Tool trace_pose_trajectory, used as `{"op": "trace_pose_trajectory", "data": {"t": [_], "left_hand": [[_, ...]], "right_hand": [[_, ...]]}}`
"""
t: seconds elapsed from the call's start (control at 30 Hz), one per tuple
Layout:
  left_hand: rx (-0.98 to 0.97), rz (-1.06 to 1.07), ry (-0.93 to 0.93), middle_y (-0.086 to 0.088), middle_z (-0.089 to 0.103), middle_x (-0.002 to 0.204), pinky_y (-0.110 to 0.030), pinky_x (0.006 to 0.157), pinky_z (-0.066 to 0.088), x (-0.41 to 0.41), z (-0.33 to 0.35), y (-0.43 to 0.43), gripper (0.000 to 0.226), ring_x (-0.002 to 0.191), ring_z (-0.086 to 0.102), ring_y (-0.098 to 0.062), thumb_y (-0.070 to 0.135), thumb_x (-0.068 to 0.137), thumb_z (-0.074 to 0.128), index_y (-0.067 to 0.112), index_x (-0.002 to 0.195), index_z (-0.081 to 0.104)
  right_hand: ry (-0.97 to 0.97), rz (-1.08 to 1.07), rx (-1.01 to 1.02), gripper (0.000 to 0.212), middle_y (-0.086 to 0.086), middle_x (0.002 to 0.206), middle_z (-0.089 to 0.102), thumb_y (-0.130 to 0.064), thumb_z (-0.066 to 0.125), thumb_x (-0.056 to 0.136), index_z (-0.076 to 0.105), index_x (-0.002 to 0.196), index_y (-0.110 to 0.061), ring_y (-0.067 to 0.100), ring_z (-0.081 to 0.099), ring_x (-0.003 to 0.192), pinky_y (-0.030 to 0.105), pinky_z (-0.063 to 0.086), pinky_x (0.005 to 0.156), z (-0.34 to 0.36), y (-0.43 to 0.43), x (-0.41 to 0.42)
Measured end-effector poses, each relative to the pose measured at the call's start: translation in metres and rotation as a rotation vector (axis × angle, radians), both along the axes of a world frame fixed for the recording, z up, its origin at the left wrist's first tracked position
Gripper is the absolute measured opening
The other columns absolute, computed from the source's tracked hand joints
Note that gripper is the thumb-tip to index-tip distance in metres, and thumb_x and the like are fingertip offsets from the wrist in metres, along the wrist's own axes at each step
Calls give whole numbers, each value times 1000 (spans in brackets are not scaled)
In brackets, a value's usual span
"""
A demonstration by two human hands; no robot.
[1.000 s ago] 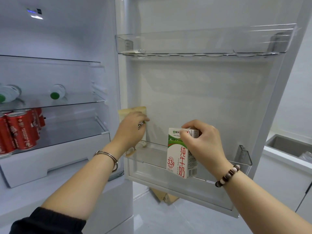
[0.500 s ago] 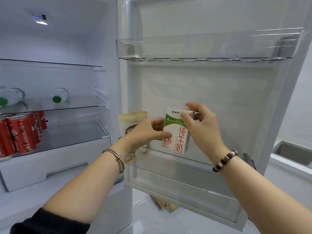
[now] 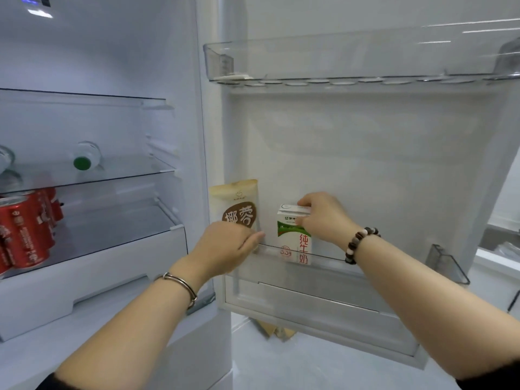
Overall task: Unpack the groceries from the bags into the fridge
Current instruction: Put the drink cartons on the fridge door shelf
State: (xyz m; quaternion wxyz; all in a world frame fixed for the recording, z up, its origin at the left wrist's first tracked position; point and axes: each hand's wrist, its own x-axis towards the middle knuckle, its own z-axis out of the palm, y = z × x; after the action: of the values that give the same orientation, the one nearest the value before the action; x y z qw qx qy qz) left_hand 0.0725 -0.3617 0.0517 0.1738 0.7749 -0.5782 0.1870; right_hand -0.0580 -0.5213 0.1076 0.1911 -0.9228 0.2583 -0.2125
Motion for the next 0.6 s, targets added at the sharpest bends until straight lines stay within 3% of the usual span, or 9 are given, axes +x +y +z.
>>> {"op": "trace_pose_trajectory", "data": {"t": [0.17, 0.3, 0.4, 0.6], "left_hand": [[29, -46, -65, 7, 63, 68, -19, 53, 43, 4, -2, 0, 70, 60, 56, -6, 71, 86, 14, 24, 76, 64], [17, -70, -17, 7, 63, 67, -18, 52, 38, 6, -3, -2, 51, 61, 56, -7, 59, 92, 32, 23, 79, 67], [-1, -78, -19, 8, 61, 66, -18, 51, 32, 7, -3, -2, 49, 60, 54, -6, 57, 92, 35, 23, 78, 67], [-38, -100, -27, 12, 59, 66, -15, 50, 29, 6, -5, -1, 50, 61, 53, -4, 59, 92, 34, 24, 83, 69]], "right_hand": [[-5, -6, -18, 25, 5, 109, 63, -17, 63, 87, 62, 112, -12, 15, 54, 85, 25, 46, 71, 0, 13, 19], [151, 18, -242, 29, 6, 113, 53, -23, 60, 90, 60, 116, -12, 23, 55, 96, 30, 46, 79, -3, 20, 27], [244, 22, -341, 36, 6, 116, 51, -30, 60, 89, 57, 122, -17, 25, 55, 102, 32, 44, 80, 0, 18, 26], [213, 72, -385, 41, 2, 113, 51, -30, 64, 87, 55, 124, -17, 21, 52, 100, 26, 36, 76, 0, 17, 28]]}}
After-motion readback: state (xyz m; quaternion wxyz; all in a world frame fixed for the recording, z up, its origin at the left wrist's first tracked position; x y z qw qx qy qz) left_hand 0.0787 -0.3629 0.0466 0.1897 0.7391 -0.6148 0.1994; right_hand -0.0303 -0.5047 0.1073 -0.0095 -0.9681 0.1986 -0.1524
